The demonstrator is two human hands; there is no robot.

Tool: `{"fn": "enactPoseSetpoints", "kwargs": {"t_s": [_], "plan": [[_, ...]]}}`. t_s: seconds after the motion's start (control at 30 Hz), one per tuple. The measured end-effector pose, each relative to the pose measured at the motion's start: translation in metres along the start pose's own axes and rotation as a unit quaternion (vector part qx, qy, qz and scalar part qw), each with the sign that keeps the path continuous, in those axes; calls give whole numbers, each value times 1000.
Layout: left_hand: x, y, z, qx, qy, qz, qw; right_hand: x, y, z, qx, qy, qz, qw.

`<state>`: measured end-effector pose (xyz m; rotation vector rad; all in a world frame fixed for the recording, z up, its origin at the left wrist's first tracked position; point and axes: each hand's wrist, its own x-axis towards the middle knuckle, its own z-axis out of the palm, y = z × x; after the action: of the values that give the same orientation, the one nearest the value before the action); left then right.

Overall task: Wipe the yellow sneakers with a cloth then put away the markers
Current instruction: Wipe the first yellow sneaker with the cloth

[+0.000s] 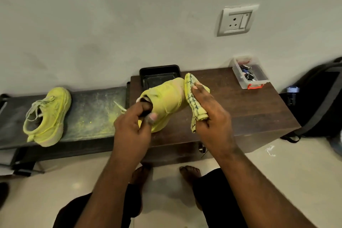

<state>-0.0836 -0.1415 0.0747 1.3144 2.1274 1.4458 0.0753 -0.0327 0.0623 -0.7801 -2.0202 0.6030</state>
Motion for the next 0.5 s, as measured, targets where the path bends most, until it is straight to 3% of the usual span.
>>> {"fn": "enactPoseSetpoints", "kwargs": {"t_s": [0.17, 0.4, 0.5], "plan": [[-26, -2, -7, -76, 15, -8, 997, -6, -17, 9, -6, -15, -77, 997], [-26, -8, -8, -1, 32, 77, 997, -10, -47, 21, -131, -36, -202, 970], [-28, -5, -3, 35, 35, 75, 996, -11, -50, 18, -145, -43, -224, 963]]}}
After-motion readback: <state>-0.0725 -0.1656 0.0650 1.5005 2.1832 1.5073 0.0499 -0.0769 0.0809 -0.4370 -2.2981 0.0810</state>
